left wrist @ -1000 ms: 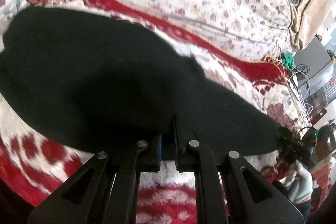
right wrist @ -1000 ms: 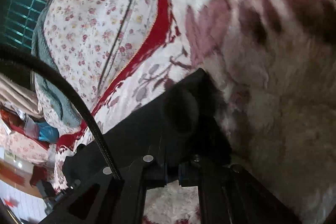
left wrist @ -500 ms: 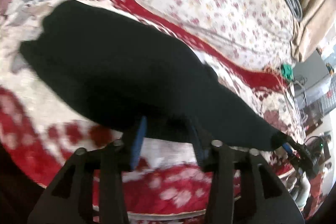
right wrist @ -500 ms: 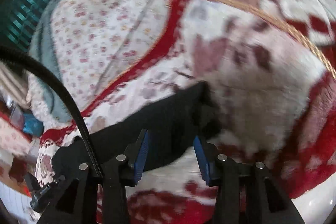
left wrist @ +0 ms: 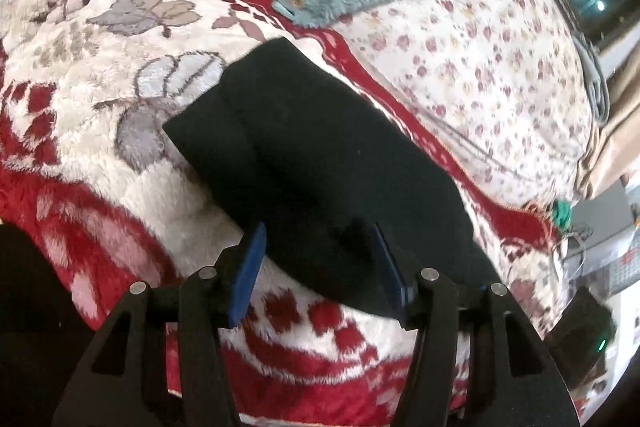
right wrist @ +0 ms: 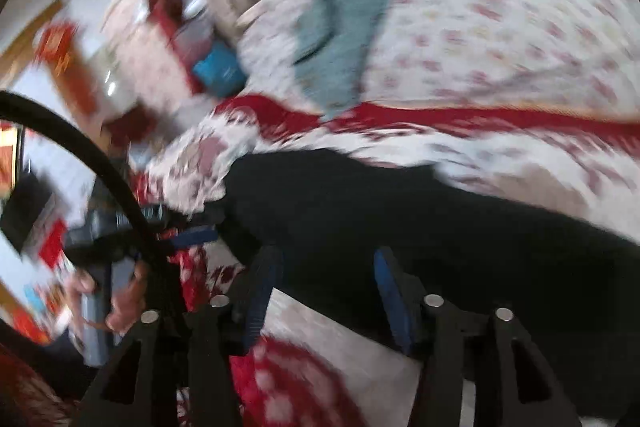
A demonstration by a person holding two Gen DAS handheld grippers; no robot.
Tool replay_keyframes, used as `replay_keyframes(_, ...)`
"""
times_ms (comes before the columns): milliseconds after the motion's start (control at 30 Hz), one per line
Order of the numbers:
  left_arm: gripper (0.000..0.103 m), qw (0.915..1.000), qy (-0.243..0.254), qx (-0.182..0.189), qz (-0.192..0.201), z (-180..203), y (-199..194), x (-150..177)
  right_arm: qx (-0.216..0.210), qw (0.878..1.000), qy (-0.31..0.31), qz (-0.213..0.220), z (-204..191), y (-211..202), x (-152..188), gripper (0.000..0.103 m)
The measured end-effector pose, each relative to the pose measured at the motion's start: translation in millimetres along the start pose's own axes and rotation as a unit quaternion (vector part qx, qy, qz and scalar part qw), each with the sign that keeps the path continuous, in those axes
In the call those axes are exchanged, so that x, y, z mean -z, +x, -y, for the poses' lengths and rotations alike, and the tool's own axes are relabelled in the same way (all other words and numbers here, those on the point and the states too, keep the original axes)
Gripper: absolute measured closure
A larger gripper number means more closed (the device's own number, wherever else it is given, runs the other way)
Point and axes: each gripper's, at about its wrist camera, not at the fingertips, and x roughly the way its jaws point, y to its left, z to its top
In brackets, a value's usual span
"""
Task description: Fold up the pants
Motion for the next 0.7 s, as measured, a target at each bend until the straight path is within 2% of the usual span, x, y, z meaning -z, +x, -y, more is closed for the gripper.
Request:
replay_keyframes(100, 0.049, 0.9999, -0.010, 0.006, -0.008, -5.4, 5.2, -10.3, 0.053, 0.994, -0.094, -0.013, -34.8, 26.4, 4.4, 0.052)
replay_keyframes(167, 0.049, 0.9996, -0.019, 0.011, -0.015, -8.1, 11.2, -16.1, 0.073, 0.988, -0.135, -0.020, -44.5, 37.9, 8.5, 0.052)
replay_keyframes(300, 0.049, 0.9988, -0.042, 0.024, -0.006, -13.2, 8.7, -25.0, 0.092, 0.978, -0.186, -0.035, -57.4, 55.0, 16.1, 0.052)
replay_keyframes(400, 0.049, 0.9990, -0.035, 0.029, -0.005, -13.6, 6.5, -26.9, 0.131, 0.968, -0.212, -0.032, -56.8, 63.5, 16.3, 0.052)
replay_keyframes(600, 0.049, 0.9987, -0.037, 0.034, -0.010, -12.2, 4.2, -30.9, 0.121, 0.967, -0.220, -0.046, -50.9, 73.3, 11.5, 0.052)
replay_keyframes(700, 0.048, 0.9994, -0.025, 0.025, 0.010, -10.9, -7.5, -36.0, 0.099, 0.972, -0.211, -0.044, -45.5, 71.8, 7.9, 0.063)
